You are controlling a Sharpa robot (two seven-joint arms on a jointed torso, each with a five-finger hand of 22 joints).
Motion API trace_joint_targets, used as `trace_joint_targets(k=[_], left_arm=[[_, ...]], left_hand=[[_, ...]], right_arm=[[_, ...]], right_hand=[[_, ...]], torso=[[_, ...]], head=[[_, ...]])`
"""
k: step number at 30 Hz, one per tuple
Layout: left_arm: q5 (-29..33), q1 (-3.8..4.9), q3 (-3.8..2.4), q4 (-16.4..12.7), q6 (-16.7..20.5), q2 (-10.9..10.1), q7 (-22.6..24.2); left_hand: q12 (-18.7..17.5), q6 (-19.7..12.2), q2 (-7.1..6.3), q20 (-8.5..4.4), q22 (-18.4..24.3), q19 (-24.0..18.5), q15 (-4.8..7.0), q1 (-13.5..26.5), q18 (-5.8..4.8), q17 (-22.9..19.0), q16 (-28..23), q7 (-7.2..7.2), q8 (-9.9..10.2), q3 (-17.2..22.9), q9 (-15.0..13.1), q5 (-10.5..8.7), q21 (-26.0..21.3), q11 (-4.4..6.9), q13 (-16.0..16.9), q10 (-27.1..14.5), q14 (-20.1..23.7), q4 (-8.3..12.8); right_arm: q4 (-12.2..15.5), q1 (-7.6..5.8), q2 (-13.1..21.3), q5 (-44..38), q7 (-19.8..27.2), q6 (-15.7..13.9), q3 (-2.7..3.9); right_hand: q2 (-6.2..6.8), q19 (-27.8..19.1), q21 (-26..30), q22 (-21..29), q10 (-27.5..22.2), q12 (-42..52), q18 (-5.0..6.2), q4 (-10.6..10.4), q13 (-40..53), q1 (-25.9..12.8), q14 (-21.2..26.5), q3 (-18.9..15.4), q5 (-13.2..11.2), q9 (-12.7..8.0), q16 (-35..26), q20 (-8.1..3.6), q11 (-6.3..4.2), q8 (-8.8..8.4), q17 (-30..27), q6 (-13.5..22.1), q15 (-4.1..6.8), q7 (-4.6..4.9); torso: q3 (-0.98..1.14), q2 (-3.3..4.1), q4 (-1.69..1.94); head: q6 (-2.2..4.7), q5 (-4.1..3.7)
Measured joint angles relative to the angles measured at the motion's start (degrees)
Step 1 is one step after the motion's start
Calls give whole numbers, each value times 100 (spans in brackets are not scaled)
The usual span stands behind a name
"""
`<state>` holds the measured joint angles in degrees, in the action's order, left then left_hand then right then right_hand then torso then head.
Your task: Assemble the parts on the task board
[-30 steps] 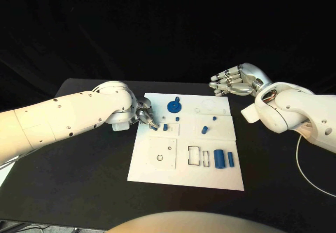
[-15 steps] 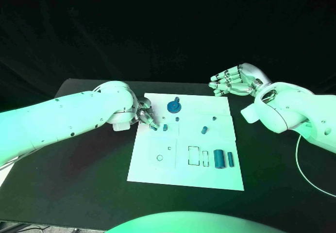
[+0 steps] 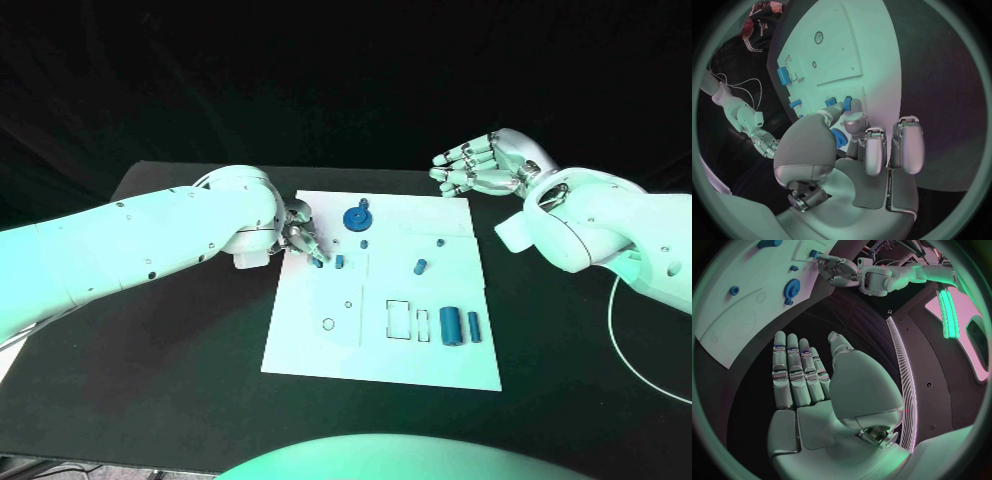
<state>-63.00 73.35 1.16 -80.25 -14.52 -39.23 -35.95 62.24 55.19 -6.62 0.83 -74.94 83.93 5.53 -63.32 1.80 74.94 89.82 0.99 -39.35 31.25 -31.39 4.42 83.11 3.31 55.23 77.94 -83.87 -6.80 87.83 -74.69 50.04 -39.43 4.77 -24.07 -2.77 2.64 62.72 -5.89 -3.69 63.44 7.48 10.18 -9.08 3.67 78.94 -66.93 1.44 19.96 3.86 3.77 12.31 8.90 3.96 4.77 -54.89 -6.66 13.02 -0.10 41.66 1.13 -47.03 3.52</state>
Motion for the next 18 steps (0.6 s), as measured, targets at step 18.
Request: trace_joint_targets(k=[18], left_arm=[[-10, -22, 17, -9, 26, 31, -132]], left_hand=[[33, 163, -78, -22, 1, 22, 20, 288, 0, -1, 0, -41, 60, -523, 79, 3, 77, -12, 55, 29, -21, -164]], right_arm=[[2, 1, 4, 3, -1, 2, 0]], right_hand=[[0, 0, 23, 0, 0, 0, 0, 0, 1, 0, 0, 0, 22, 0, 0, 0, 0, 0, -9, -2, 0, -2]], torso=[[-2, 0, 3]], head=[[13, -12]])
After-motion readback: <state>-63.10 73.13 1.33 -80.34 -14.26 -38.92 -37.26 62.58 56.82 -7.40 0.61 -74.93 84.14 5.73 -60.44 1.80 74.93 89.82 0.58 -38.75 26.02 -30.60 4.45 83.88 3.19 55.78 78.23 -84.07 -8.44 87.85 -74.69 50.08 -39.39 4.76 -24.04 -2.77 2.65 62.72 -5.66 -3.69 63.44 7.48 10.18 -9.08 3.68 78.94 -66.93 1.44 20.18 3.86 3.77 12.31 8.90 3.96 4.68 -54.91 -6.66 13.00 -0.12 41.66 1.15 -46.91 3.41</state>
